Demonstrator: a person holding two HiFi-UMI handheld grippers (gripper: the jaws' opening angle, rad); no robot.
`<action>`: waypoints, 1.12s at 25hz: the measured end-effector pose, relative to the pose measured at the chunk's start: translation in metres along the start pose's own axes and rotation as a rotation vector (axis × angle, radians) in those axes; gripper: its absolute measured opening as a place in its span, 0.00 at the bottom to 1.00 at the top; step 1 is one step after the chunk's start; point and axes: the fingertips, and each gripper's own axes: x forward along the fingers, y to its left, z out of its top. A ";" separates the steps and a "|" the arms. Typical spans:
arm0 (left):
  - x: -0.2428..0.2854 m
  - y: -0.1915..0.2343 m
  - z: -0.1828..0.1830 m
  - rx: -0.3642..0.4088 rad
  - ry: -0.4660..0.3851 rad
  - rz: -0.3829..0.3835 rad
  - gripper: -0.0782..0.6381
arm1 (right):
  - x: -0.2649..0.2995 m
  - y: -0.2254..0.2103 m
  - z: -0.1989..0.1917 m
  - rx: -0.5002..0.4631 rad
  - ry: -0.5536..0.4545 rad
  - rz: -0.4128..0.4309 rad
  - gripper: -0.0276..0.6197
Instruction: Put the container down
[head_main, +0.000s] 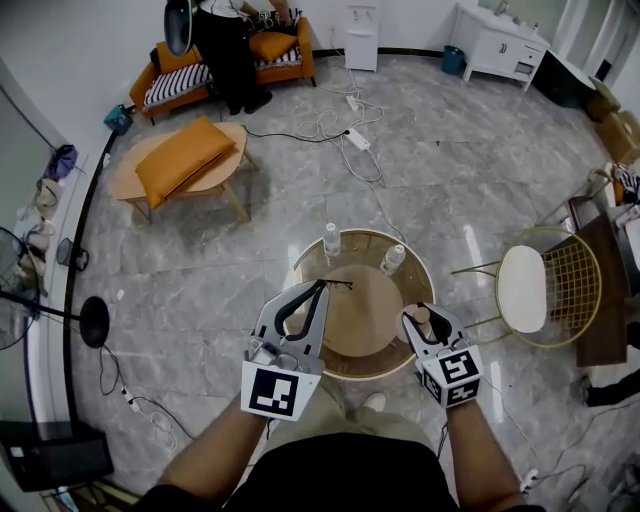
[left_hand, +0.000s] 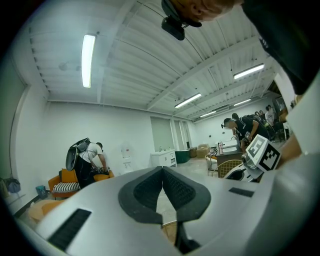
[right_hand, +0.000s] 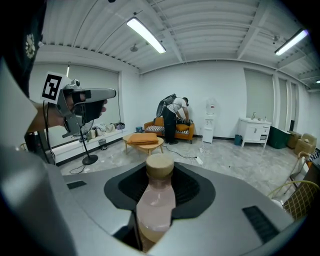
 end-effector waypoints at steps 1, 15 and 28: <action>0.002 -0.001 -0.001 0.005 -0.002 -0.005 0.13 | 0.003 0.000 0.000 -0.001 -0.002 0.003 0.27; 0.021 -0.006 -0.021 0.018 0.016 -0.036 0.13 | 0.025 0.001 -0.022 -0.001 0.035 0.036 0.27; 0.035 -0.012 -0.035 -0.018 0.042 -0.052 0.13 | 0.051 -0.016 -0.059 0.027 0.089 0.015 0.27</action>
